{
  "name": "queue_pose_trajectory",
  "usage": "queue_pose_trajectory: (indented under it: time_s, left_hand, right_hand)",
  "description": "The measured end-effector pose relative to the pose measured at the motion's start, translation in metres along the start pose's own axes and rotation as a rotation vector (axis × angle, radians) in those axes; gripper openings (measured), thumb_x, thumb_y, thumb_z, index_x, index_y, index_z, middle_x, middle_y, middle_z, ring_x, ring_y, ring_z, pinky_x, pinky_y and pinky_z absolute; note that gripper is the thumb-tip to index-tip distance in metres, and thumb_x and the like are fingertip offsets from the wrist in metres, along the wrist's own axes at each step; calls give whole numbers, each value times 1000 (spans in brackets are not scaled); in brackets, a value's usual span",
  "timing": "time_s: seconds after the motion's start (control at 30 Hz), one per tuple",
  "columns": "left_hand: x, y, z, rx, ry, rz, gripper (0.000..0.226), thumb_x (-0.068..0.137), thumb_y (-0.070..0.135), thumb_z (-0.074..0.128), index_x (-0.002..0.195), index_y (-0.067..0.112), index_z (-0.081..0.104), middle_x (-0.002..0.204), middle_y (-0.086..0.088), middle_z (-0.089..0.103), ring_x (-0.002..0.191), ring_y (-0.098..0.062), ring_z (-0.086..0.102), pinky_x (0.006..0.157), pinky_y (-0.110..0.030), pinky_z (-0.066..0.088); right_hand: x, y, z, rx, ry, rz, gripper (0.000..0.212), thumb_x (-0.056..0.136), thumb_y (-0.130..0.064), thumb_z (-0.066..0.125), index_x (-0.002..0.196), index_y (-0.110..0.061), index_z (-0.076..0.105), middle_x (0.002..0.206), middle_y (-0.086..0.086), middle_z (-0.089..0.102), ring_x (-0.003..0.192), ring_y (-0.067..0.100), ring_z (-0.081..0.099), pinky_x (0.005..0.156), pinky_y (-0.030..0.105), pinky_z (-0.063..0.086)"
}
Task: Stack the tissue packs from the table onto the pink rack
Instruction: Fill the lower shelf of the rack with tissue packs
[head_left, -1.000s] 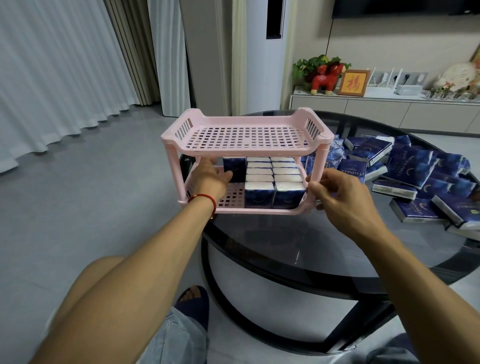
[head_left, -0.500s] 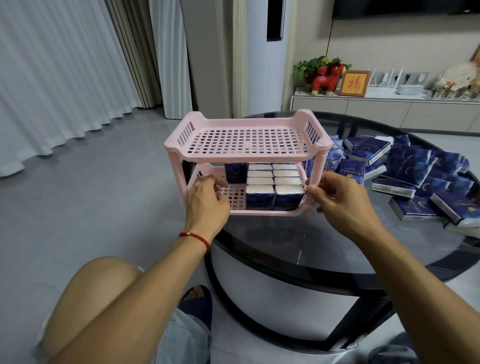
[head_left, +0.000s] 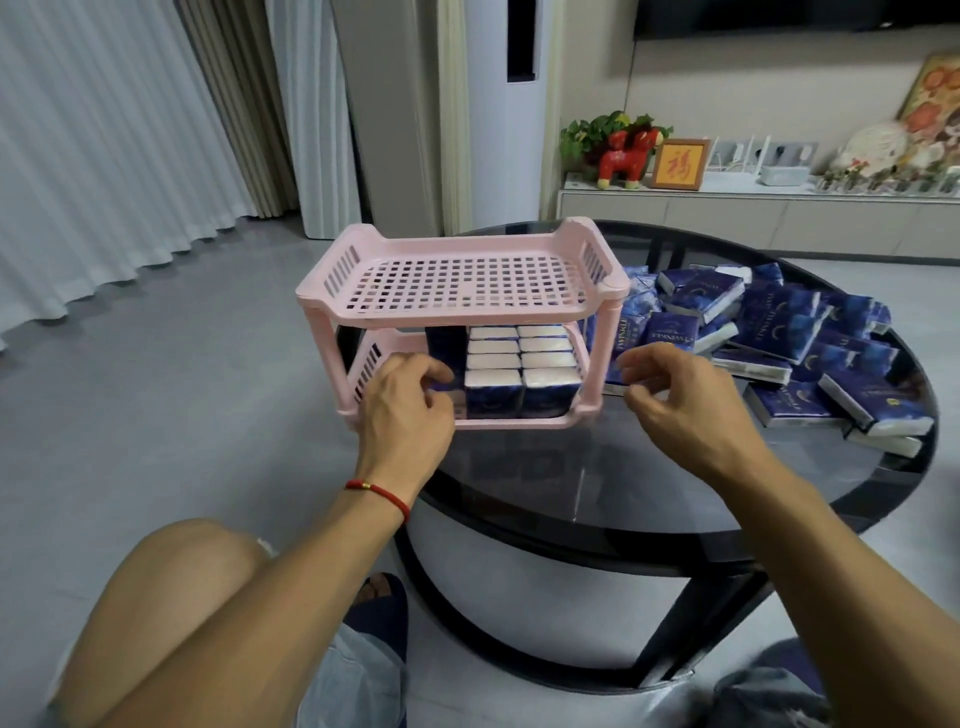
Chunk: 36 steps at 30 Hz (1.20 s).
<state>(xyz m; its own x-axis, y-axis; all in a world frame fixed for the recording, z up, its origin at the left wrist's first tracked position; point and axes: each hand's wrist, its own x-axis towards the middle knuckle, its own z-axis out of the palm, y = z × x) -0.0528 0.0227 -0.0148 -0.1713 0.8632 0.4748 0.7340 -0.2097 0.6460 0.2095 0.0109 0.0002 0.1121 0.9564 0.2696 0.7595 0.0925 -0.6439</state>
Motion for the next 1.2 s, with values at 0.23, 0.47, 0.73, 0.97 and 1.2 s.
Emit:
queue_pose_trajectory:
  time_s: [0.23, 0.47, 0.73, 0.97, 1.2]
  left_hand:
    - [-23, 45, 6, -125, 55, 435, 25, 76, -16, 61, 76, 8, 69, 85, 0, 66, 79, -15, 61, 75, -30, 52]
    - [-56, 70, 43, -236, -203, 521, 26, 76, -13, 62, 80, 11, 70, 86, 3, 64, 84, -15, 62, 84, -20, 49]
    - [-73, 108, 95, -179, -609, 428, 46, 96, 27, 64, 140, 18, 56, 137, -1, 53, 126, -18, 48, 111, -35, 40]
    - [-72, 131, 130, 98, -659, 408, 66, 98, 48, 58, 154, 22, 35, 140, -7, 50, 129, -27, 42, 107, -41, 40]
    - [-60, 127, 123, -216, -523, 115, 63, 84, 23, 77, 142, 12, 55, 132, -7, 55, 123, -24, 54, 104, -25, 40]
  right_hand:
    - [-16, 60, -38, -593, 226, 264, 34, 93, -26, 61, 124, -10, 64, 125, 18, 60, 117, 41, 49, 92, 51, 48]
    - [-45, 78, -29, -699, 155, 209, 34, 91, -32, 69, 121, -16, 64, 121, 8, 64, 117, 31, 55, 93, 46, 43]
    - [-64, 67, -46, -379, 278, 37, 15, 94, -27, 67, 101, -18, 76, 103, 5, 71, 100, 28, 62, 82, 39, 51]
    - [-29, 135, -79, -573, 256, 315, 51, 90, -18, 66, 139, -27, 56, 146, 6, 53, 137, 30, 44, 113, 53, 33]
    - [-26, 84, -103, 459, 396, 358, 24, 90, -24, 53, 102, -22, 73, 100, 3, 72, 96, 23, 66, 82, 41, 56]
